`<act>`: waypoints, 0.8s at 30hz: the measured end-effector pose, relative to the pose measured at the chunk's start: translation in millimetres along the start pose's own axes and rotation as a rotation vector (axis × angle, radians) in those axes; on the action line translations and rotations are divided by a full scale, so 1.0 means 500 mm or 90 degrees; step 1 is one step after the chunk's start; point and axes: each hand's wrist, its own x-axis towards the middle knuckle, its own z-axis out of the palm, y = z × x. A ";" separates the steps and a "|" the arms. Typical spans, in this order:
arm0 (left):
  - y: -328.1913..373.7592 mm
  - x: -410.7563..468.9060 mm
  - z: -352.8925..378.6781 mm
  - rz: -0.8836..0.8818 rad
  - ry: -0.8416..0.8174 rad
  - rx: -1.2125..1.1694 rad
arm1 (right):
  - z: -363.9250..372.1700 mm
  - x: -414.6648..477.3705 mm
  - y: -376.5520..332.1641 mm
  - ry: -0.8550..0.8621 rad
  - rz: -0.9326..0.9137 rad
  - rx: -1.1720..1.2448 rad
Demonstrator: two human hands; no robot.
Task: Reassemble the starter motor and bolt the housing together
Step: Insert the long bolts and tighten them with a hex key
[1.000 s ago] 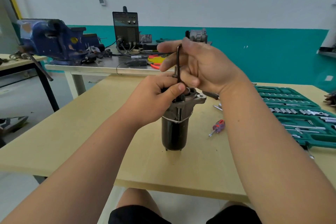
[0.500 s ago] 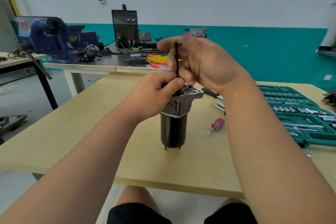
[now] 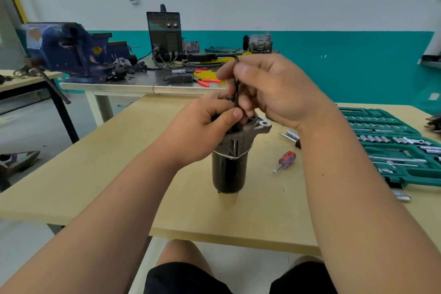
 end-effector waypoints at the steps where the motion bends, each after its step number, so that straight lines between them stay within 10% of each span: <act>1: 0.000 -0.001 0.001 -0.004 0.003 0.000 | 0.001 -0.002 0.001 0.014 -0.015 -0.031; 8: 0.002 0.009 0.005 -0.025 0.033 -0.099 | 0.052 -0.019 0.020 0.330 -0.131 -0.338; 13: -0.001 0.003 0.001 0.016 0.029 -0.054 | 0.029 -0.025 0.004 0.129 -0.051 -0.147; 19: -0.007 0.007 0.000 -0.012 0.022 -0.066 | 0.067 -0.027 0.022 0.286 -0.125 -0.347; 24: -0.012 0.005 0.005 -0.038 0.042 -0.101 | -0.002 -0.037 -0.031 0.262 -0.089 -0.030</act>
